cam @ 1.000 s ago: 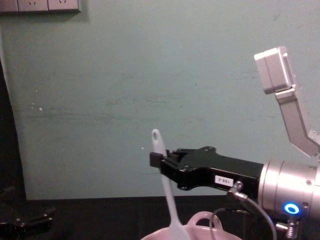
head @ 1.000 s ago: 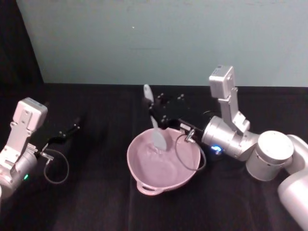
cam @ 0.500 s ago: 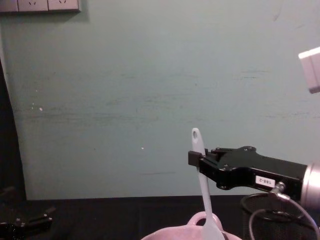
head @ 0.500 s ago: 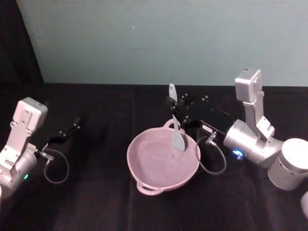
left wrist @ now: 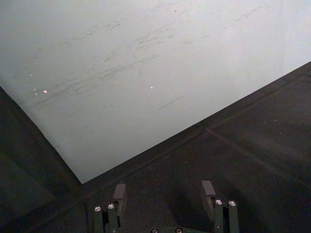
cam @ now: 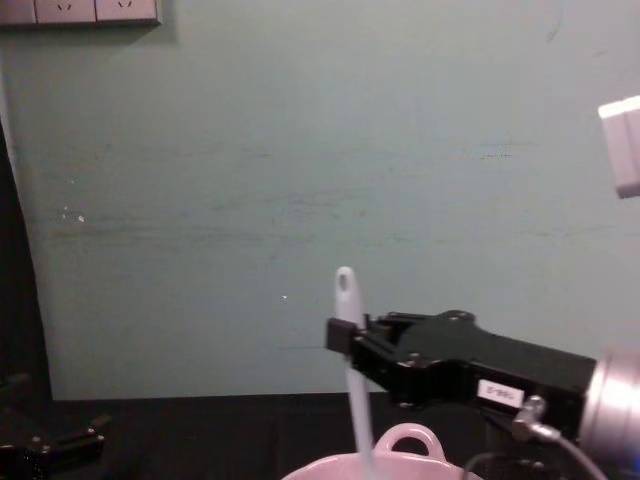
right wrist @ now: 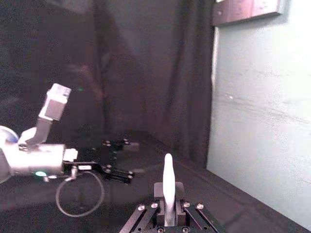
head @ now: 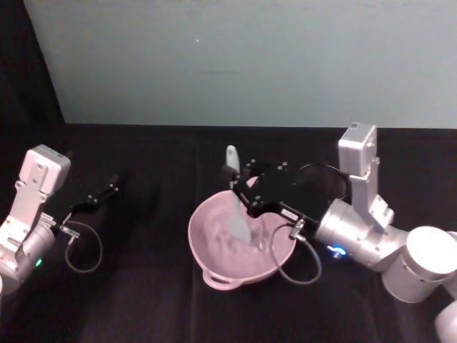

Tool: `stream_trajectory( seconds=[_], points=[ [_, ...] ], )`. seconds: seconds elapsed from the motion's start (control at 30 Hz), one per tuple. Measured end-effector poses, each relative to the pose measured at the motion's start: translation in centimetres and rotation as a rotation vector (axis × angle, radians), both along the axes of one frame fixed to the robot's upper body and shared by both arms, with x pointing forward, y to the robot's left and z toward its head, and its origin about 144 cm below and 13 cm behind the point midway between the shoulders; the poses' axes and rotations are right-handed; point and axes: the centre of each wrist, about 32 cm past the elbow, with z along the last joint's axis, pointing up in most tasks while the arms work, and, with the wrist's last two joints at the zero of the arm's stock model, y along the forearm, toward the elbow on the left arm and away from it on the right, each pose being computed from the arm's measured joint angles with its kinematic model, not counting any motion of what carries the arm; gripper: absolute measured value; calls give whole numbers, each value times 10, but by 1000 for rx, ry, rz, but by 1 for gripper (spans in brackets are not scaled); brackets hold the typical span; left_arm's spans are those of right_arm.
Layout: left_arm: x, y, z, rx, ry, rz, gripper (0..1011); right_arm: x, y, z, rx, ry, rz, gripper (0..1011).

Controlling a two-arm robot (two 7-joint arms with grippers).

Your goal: Use the one hand to pick up the spoon and stir the clear water in the bowl.

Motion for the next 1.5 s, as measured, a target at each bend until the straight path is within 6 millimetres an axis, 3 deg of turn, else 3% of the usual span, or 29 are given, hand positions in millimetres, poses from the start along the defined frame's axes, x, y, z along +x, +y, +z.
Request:
stream_trajectory(
  seconds=[0.47, 0.8, 1.23, 1.5],
  points=[
    [0, 0, 0, 0, 0, 0, 1005, 37, 24, -7, 37, -36, 55, 126],
    [0, 0, 0, 0, 0, 0, 1005, 50, 14, -5, 15, -56, -9, 127],
    [0, 0, 0, 0, 0, 0, 1005, 37, -16, -4, -9, -58, -68, 126],
    [0, 0, 0, 0, 0, 0, 1005, 19, -17, -10, 11, -44, -12, 126]
  ],
)
